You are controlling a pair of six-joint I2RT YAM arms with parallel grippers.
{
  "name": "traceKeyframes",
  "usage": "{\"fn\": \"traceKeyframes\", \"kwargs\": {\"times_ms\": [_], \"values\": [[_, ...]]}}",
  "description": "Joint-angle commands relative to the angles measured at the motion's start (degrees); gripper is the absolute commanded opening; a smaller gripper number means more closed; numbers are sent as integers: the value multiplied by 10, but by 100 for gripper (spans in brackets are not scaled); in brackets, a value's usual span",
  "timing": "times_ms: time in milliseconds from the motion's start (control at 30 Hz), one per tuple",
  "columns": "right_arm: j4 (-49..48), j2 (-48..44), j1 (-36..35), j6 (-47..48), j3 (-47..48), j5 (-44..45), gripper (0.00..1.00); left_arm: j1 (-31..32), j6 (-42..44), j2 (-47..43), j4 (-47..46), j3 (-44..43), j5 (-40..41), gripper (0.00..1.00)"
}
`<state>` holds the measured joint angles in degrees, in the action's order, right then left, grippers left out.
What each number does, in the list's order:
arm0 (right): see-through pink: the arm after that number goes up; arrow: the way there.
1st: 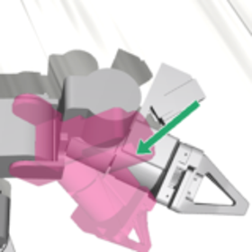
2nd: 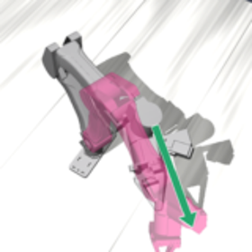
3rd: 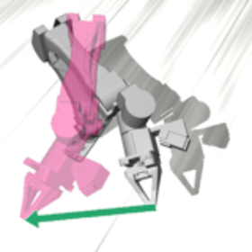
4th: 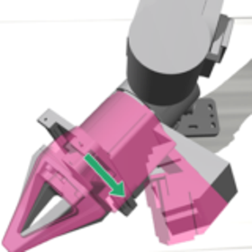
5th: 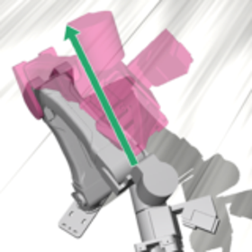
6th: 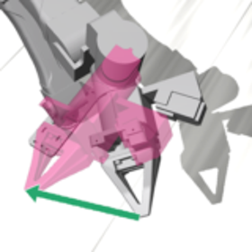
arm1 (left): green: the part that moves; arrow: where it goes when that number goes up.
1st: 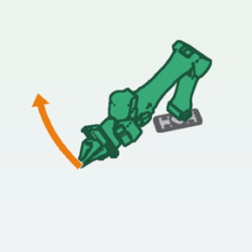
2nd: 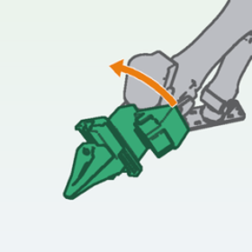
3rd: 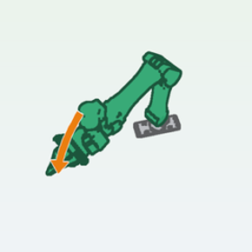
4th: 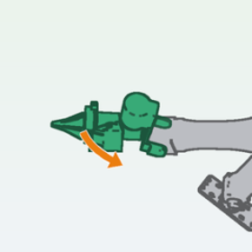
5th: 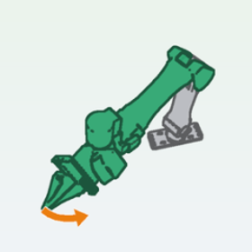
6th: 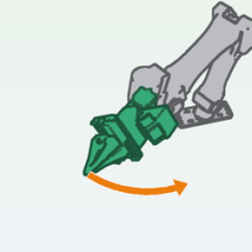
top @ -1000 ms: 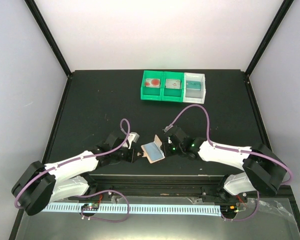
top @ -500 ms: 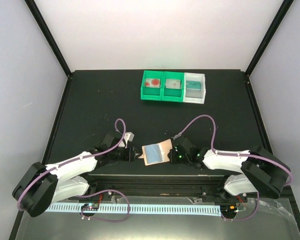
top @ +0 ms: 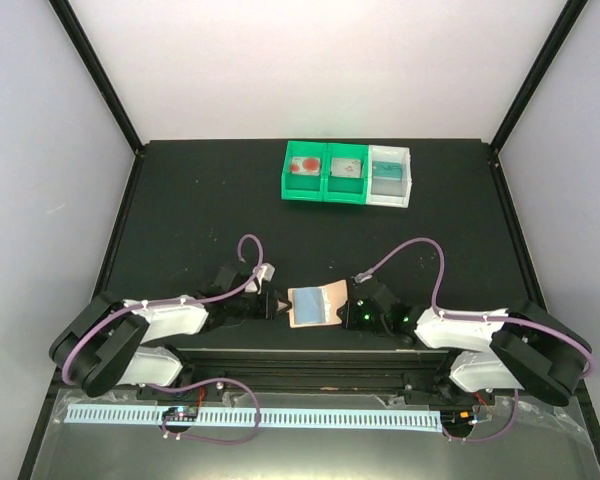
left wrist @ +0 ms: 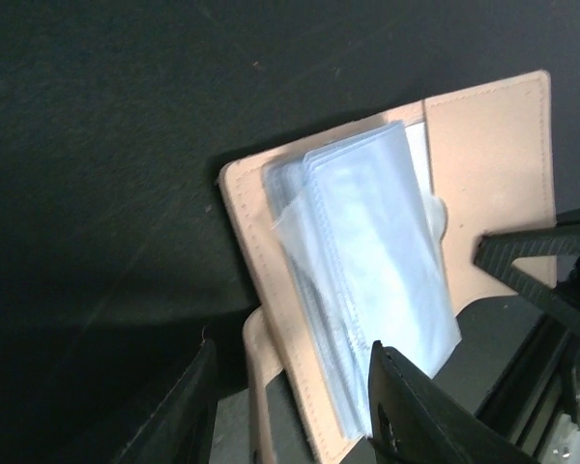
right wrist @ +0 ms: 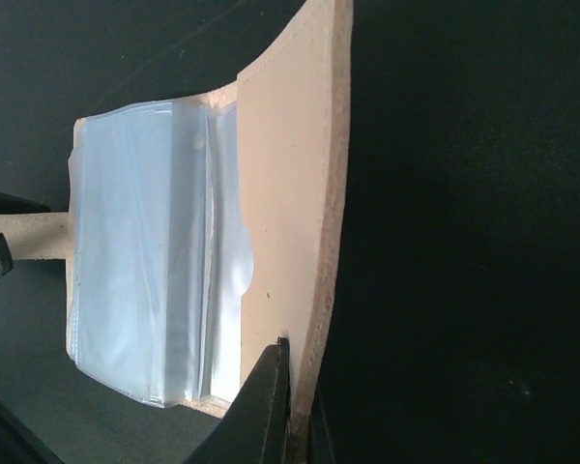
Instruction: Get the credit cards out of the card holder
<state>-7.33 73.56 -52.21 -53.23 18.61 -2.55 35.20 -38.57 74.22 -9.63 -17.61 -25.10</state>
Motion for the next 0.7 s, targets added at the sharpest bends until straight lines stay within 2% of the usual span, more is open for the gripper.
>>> {"fn": "traceKeyframes", "kwargs": {"times_ms": [0,100,167,200,300,400,667], "values": [[-13,-6,-2,-17,-15,13,7,-2,-31,51,-56,5,-17,45],[-17,-7,-2,-22,-18,12,8,-3,-44,78,-85,3,-28,42],[-10,-13,-2,-21,-16,15,10,-2,-47,90,-94,0,-28,36],[0,-18,-2,-20,-14,19,13,-2,-47,92,-96,-2,-28,30],[60,-40,-2,-10,6,34,24,-3,-36,89,-96,-8,-36,4],[165,-65,-2,16,51,65,43,-2,-25,74,-84,-13,-45,2],[316,-144,-2,54,149,91,68,-3,-27,21,-73,-8,-93,2]]}}
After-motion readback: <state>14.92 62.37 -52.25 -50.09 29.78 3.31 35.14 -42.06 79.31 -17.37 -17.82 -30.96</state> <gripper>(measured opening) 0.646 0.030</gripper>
